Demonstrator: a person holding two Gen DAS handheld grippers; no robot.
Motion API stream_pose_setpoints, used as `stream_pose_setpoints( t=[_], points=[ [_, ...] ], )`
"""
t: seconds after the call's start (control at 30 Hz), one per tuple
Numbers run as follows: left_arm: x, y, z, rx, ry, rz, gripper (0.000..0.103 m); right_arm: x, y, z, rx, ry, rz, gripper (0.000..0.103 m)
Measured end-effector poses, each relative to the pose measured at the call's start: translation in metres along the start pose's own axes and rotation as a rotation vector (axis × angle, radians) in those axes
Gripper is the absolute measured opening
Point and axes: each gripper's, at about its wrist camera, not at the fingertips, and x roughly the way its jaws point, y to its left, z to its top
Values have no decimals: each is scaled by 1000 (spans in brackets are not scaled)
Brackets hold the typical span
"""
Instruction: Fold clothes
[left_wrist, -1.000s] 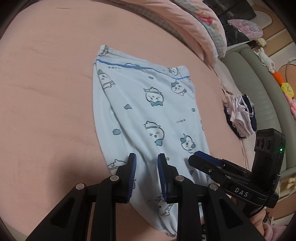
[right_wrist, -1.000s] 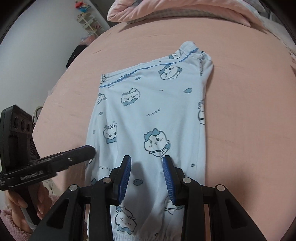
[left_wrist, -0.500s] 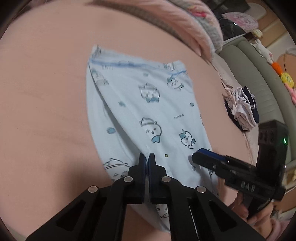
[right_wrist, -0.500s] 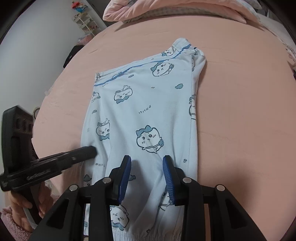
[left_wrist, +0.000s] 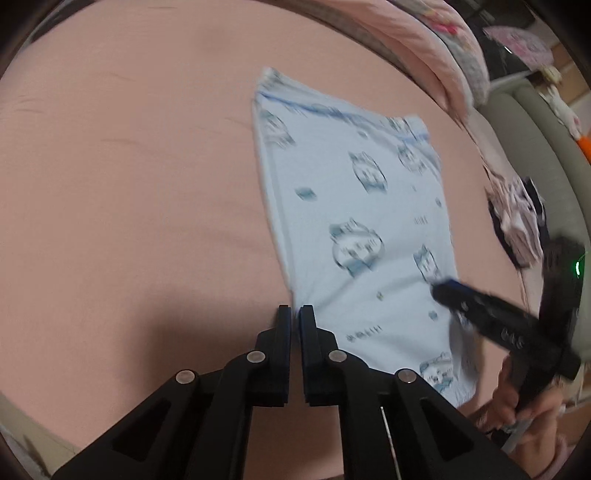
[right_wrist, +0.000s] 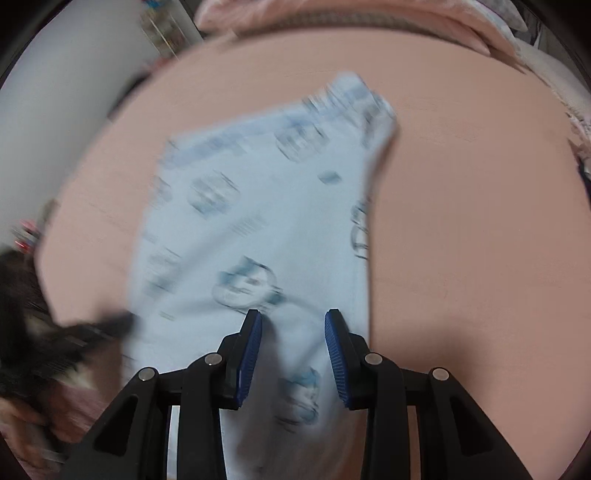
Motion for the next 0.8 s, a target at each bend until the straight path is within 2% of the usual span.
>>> stream_pose_setpoints(
  t=[0.03, 0.07, 0.17, 0.23, 0.33, 0.37, 0.5, 0.7, 0.8],
  points=[
    [-6, 1, 2, 3, -28, 23, 5, -4, -2, -2, 2, -8, 9, 34],
    [-14, -2, 5, 21, -57, 11, 5, -7, -4, -3, 4, -17, 18, 34],
    [-20, -27, 5, 85, -91, -125, 6, -19, -9, -8, 3, -46, 43, 35],
    [-7, -51, -2, 168, -65, -114, 10, -26, -6, -11, -24, -62, 49, 35],
    [13, -77, -16, 266, -12, -79, 34, -21, 0, -21, -65, -21, 52, 35],
    [19, -84, -21, 295, 5, -63, 38, -17, 1, -27, -79, -1, 35, 35],
    [24, -93, -42, 402, 12, 80, 38, -19, 7, -47, -144, 16, -17, 35],
    [7, -81, -64, 369, 38, 130, 40, -28, 9, -66, -158, 43, -76, 37],
    [-5, -84, -65, 353, -8, 107, 40, -33, 6, -73, -137, 44, -94, 42]
  ],
)
